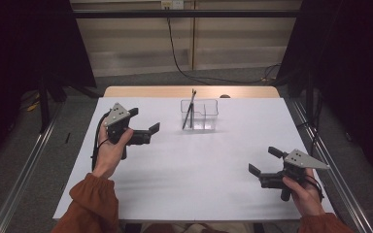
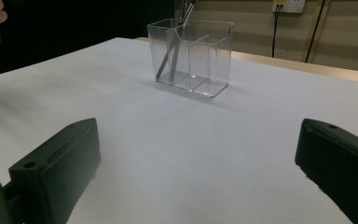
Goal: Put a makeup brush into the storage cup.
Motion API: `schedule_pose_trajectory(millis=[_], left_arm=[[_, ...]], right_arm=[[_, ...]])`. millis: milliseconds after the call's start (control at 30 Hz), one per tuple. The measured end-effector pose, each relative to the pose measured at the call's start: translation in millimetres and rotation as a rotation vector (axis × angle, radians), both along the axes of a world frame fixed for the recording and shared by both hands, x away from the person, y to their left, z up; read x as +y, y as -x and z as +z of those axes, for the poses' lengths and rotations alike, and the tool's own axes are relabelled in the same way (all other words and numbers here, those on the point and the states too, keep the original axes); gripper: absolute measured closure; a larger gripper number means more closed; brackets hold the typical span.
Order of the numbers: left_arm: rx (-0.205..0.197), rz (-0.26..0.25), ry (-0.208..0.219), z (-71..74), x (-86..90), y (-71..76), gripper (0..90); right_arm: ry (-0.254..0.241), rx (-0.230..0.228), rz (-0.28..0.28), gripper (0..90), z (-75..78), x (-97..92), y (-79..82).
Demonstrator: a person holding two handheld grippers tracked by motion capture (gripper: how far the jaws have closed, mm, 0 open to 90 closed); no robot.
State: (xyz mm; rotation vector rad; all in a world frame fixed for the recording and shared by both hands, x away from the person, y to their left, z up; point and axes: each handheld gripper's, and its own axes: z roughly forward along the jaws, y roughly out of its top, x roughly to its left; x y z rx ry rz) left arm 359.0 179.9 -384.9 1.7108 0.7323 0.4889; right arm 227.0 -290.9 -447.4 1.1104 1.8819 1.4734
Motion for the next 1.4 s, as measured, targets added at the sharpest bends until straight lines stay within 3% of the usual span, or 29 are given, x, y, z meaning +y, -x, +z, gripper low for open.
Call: schedule_pose_trajectory(millis=[500, 667, 1000, 1200, 1400], left_arm=[[0.013, 0.027, -0.005, -12.0, 21.5, 35.9, 2.2], [-0.015, 0.062, -0.031, -15.0, 28.6, 53.1, 2.7], [0.010, 0.072, -0.004, -23.7, 42.6, 77.0, 2.3], [0.003, 0.084, -0.015, -24.5, 54.7, 97.0, 2.3], [0.008, 0.110, 0.004, -34.8, 69.2, 104.2, 2.3]], right_arm=[[-0.004, -0.006, -0.009, 0.0, 1.2, -2.2, 3.2], [-0.012, -0.003, -0.005, 0.0, 0.8, -3.1, 5.6], [-0.010, -0.002, -0.011, 0.0, 0.5, -4.1, 7.7], [-0.005, -0.001, -0.008, 0.0, 0.1, -5.0, 8.7], [-0.009, 0.000, -0.014, 0.0, 0.0, -5.1, 9.5]])
